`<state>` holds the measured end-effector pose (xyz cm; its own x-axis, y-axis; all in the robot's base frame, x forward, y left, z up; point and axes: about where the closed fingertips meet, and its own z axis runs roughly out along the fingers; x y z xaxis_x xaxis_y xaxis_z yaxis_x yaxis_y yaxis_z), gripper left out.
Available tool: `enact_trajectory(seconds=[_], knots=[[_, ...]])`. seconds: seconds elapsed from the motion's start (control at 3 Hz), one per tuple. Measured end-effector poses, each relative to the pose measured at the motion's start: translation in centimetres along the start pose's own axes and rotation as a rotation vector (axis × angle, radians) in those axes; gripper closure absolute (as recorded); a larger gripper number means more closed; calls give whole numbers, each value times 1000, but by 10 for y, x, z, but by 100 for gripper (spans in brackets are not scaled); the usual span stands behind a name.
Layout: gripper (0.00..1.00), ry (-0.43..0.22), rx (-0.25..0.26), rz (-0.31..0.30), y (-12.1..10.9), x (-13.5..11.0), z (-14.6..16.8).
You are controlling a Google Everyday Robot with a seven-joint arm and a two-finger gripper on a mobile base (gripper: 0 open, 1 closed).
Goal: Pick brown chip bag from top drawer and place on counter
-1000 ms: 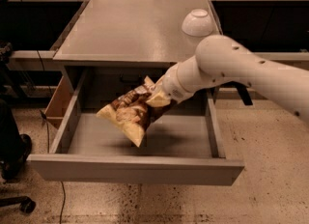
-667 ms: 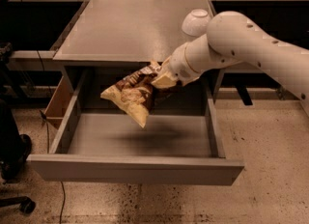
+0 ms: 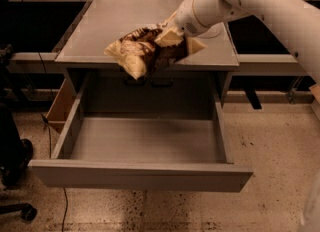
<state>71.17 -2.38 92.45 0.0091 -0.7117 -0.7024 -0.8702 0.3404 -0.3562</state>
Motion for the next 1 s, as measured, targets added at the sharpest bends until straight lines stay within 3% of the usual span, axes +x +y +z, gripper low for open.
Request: enact_trajectory(seconds=[0.33,0.67,1.0], knots=[[100,-32,21,-26,-34,-33,0],[100,-59,36,-30,-56,-62,30],[100,-68,59,3,-66,-70,66]])
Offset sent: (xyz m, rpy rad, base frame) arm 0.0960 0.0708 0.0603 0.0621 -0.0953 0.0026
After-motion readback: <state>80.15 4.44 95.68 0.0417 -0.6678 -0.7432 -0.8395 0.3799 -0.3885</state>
